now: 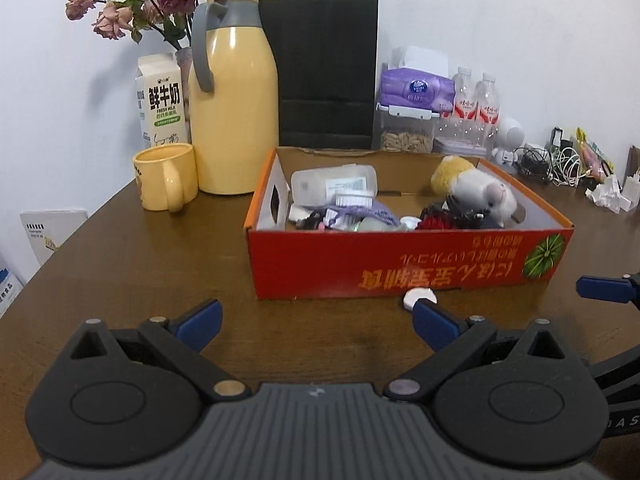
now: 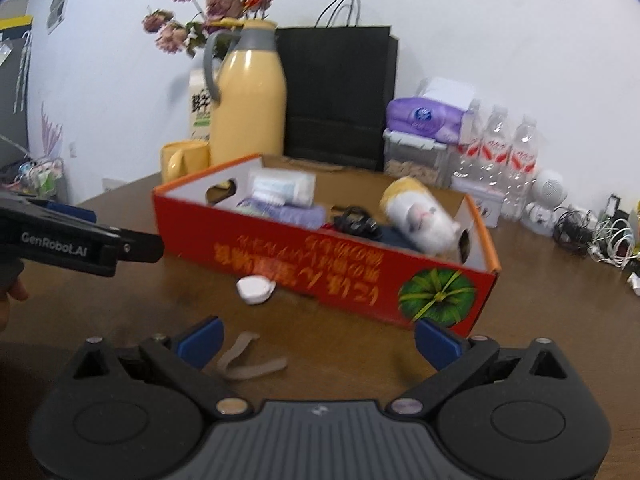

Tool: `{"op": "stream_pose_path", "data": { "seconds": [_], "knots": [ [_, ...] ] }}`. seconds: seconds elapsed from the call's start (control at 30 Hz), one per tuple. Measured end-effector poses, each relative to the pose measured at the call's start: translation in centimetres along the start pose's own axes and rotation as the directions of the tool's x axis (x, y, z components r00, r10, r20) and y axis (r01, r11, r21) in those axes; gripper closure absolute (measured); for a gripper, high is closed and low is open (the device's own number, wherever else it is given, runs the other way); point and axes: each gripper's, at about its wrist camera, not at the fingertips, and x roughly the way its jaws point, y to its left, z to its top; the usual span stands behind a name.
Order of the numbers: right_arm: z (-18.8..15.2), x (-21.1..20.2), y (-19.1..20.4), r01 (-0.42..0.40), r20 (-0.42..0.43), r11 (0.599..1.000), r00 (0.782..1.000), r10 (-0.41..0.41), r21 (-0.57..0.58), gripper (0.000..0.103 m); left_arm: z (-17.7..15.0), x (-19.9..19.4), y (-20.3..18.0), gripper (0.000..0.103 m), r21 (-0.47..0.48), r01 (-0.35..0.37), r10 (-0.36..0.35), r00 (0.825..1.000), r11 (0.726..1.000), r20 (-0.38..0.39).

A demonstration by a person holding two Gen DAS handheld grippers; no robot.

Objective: Organize objects
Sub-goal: 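Move the right tool to the white plastic strip on the table, then close the right tool on the white plastic strip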

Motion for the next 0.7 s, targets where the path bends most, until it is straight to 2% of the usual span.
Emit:
{"op": "stream_pose_path", "data": {
  "seconds": [0.13,0.27,0.43,0.5,0.57,0.7],
  "knots": [
    [-0.3,0.4,0.9,-0.042,-0.025,0.999,0.999,0.042,-0.010,0.017,-0.5,0.0,0.3,0.000,-0.009,-0.002,0.002,1.000,1.000,-0.008],
    [-0.3,0.9,1.7,-0.090,-0.053,0.996,0.995,0.090,-0.002,0.036,-0.8,0.3,0.7,0.000,-0.024,-0.008,0.007,1.000,1.000,-0.020],
    [-0.3,1.6,2.8,-0.120,-0.078,0.993,0.990,0.119,0.002,0.045,-1.0,0.2,0.8,0.000,-0.028,-0.002,0.002,1.000,1.000,-0.022],
    [-0.4,1.9,3.0,-0.127,-0.093,0.992,0.988,0.127,0.007,0.055,-1.1,0.2,0.8,0.000,-0.030,0.001,-0.002,1.000,1.000,-0.023],
    [-0.5,2.3,3.0,-0.125,-0.111,0.992,0.986,0.126,0.013,0.060,-1.1,0.3,0.9,0.000,-0.035,0.003,-0.004,1.000,0.999,-0.026],
    [-0.7,2.4,2.9,-0.117,-0.118,0.993,0.986,0.118,0.019,0.066,-1.2,0.4,1.1,0.000,-0.044,0.005,-0.006,0.999,0.999,-0.033]
  ]
}}
